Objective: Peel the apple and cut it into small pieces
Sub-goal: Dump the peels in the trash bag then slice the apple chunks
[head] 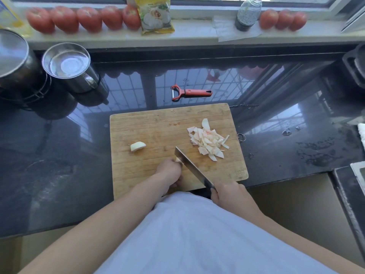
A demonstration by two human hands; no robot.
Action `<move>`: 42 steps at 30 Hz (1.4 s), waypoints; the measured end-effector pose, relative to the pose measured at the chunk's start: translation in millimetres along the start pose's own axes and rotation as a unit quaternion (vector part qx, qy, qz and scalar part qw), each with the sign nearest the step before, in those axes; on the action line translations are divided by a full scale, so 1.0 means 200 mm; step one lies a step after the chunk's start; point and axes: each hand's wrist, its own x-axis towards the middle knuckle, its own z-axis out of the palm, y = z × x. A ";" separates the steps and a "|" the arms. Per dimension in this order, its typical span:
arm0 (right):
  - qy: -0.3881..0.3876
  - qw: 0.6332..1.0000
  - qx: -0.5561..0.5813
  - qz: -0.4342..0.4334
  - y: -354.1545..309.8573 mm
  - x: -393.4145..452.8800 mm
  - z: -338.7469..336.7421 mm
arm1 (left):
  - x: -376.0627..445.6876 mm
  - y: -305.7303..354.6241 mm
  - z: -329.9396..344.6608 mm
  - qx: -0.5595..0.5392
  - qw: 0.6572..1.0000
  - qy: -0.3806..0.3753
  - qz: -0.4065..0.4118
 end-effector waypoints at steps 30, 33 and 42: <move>0.058 0.997 0.000 -0.044 -0.08 0.09 0.04 | 0.01 -0.01 0.00 -0.020 1.000 -0.003 0.000; 0.059 0.997 -0.008 -0.046 -0.08 0.08 0.04 | 0.00 -0.01 0.00 -0.019 1.000 -0.004 -0.001; 0.060 0.997 -0.030 -0.044 -0.07 0.09 0.06 | 0.04 -0.02 0.00 0.014 1.000 -0.003 0.012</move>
